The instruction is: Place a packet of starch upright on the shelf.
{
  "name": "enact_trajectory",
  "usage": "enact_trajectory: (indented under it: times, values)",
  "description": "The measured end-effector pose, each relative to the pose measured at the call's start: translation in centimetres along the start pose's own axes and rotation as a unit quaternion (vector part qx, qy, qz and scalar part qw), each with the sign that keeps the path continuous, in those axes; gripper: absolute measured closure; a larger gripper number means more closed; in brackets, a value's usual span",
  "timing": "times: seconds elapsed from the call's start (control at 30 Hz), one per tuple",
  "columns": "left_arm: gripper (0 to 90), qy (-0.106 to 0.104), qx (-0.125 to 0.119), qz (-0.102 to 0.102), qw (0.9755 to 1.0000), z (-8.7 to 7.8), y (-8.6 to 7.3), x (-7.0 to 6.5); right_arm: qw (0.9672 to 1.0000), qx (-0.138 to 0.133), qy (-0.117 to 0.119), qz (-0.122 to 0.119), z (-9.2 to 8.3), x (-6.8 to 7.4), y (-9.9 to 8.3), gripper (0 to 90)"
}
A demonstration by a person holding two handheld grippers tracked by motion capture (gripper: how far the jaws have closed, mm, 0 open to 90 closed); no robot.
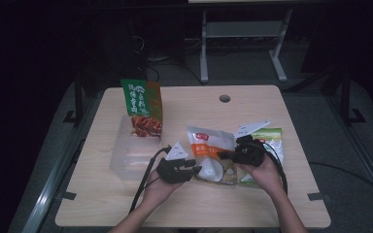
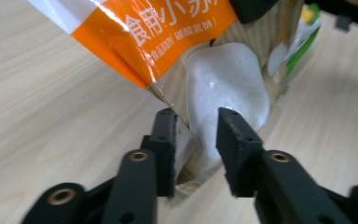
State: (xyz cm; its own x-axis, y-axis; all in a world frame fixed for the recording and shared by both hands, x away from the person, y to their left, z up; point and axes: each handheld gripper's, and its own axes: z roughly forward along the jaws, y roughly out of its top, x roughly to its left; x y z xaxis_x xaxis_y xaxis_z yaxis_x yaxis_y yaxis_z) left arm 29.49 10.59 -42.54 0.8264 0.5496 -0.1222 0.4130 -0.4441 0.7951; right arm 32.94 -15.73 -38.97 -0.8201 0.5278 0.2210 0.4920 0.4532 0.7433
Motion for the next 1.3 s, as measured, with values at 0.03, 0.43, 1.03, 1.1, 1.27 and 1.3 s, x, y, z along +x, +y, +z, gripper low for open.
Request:
enact_trajectory:
  times: [0.03, 0.43, 1.03, 1.1, 1.27, 1.3]
  values:
    - [64.1, 0.001, -0.001, 0.002, 1.0000, -0.2, -0.1, -0.1, 1.0000, -0.001, 0.002, 0.002, -0.1, 0.1, 0.0, 89.7]
    - [56.8, -0.005, -0.005, 0.007, 0.9999, -2.1, -1.2, -1.1, 0.9995, -0.026, -0.015, -0.009, -0.9, 0.7, 0.5, 89.8]
    - [35.5, -0.024, -0.002, 0.001, 0.9997, -3.3, -3.7, -1.4, 0.9990, -0.037, -0.020, -0.015, -1.1, 1.3, 2.9, 89.9]
    - [33.5, -0.024, -0.002, 0.004, 0.9997, -3.5, -3.9, -1.4, 0.9990, -0.037, -0.019, -0.016, -1.0, 1.4, 3.3, 89.9]
    - [31.0, -0.029, -0.007, 0.004, 0.9996, -3.7, -4.3, -1.5, 0.9989, -0.041, -0.016, -0.020, -1.0, 1.7, 4.2, 89.9]
    - [30.6, -0.029, -0.009, 0.004, 0.9995, -3.7, -4.3, -1.6, 0.9988, -0.042, -0.016, -0.021, -1.0, 1.7, 4.3, 89.9]
